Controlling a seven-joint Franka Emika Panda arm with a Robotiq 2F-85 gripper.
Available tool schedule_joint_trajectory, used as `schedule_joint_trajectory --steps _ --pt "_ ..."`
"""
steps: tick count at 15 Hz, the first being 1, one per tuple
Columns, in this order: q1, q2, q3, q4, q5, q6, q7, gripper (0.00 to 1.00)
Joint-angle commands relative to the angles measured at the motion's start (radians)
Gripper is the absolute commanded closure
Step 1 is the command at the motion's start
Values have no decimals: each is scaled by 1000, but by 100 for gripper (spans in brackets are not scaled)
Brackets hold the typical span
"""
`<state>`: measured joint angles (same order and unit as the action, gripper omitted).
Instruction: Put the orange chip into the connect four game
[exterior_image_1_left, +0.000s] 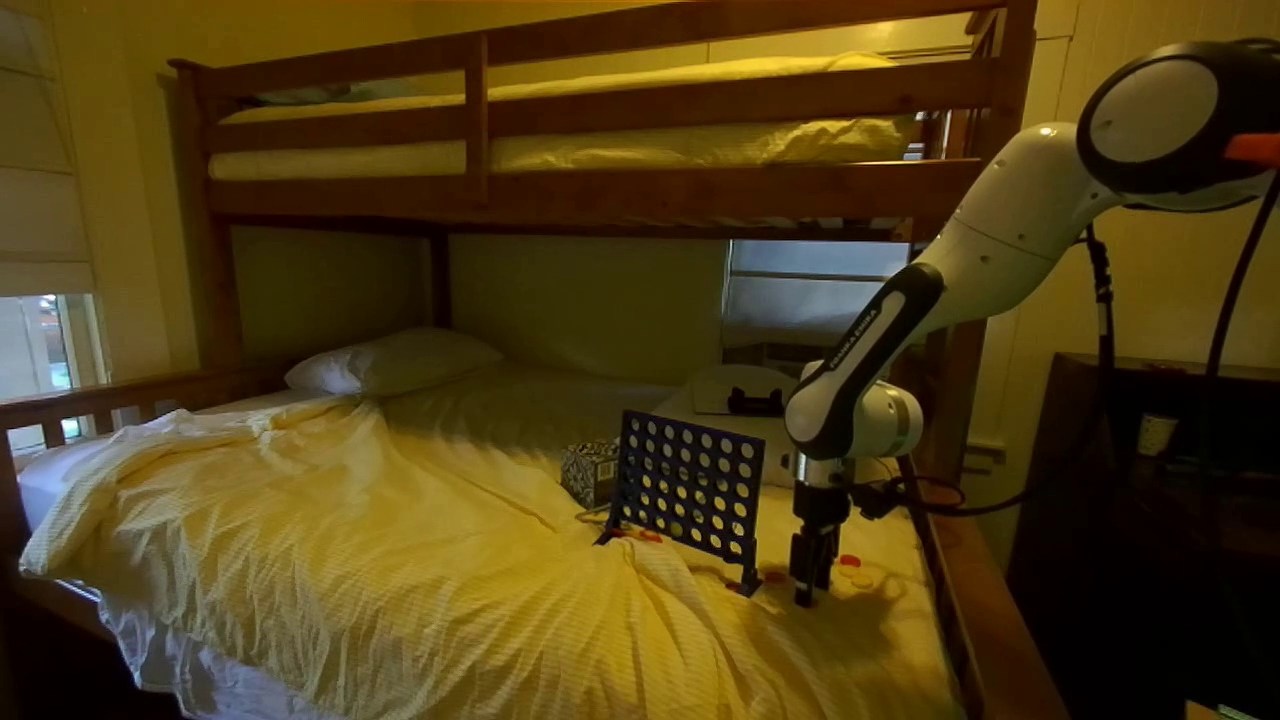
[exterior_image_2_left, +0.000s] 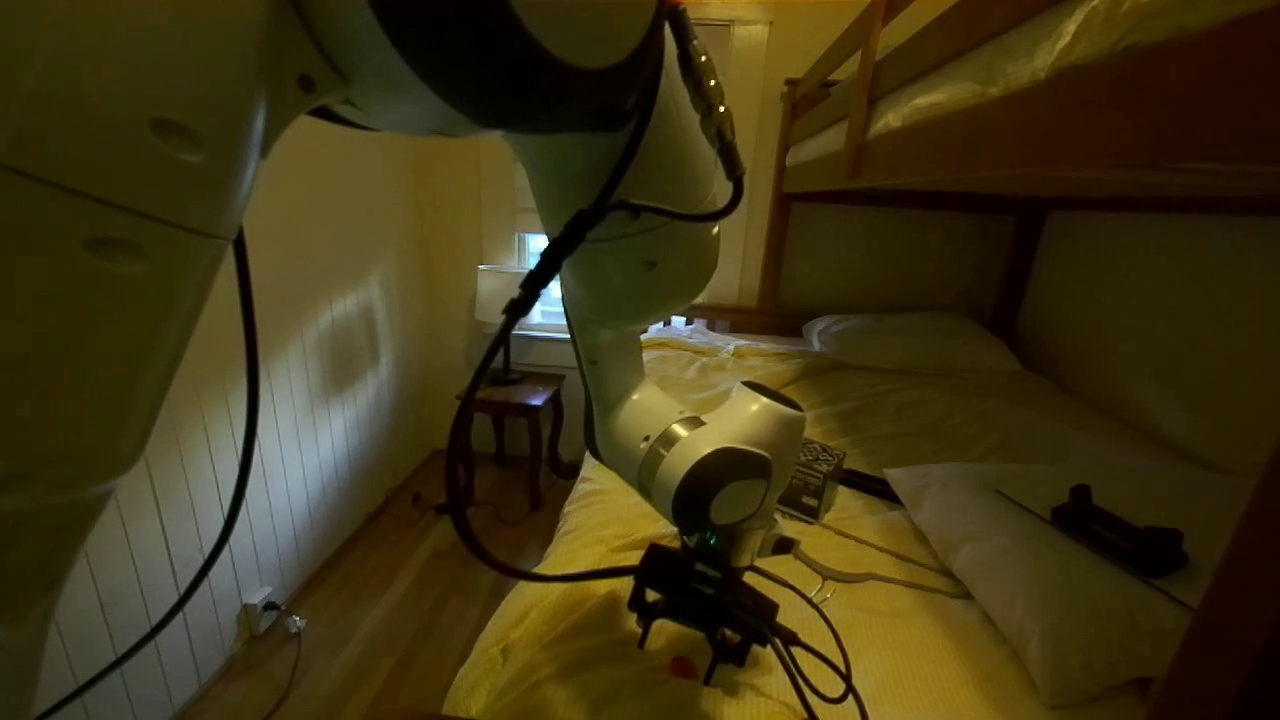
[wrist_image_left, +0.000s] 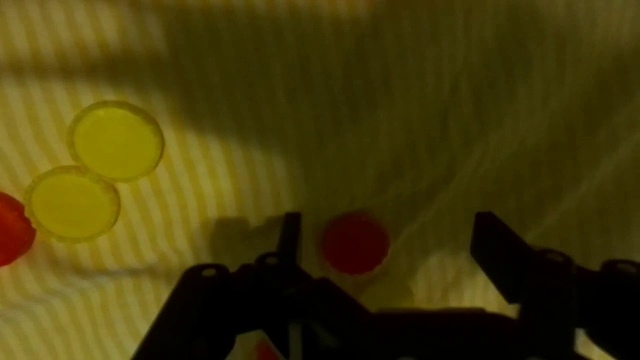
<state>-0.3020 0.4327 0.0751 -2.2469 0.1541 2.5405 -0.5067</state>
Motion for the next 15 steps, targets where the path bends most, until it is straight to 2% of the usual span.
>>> schedule_joint_trajectory --steps 1,6,15 --pt "15 -34 0 -19 10 -10 -5 11" --pt "41 -23 -3 -3 -9 -21 7 14" --pt "90 20 -27 26 -60 -6 31 13"
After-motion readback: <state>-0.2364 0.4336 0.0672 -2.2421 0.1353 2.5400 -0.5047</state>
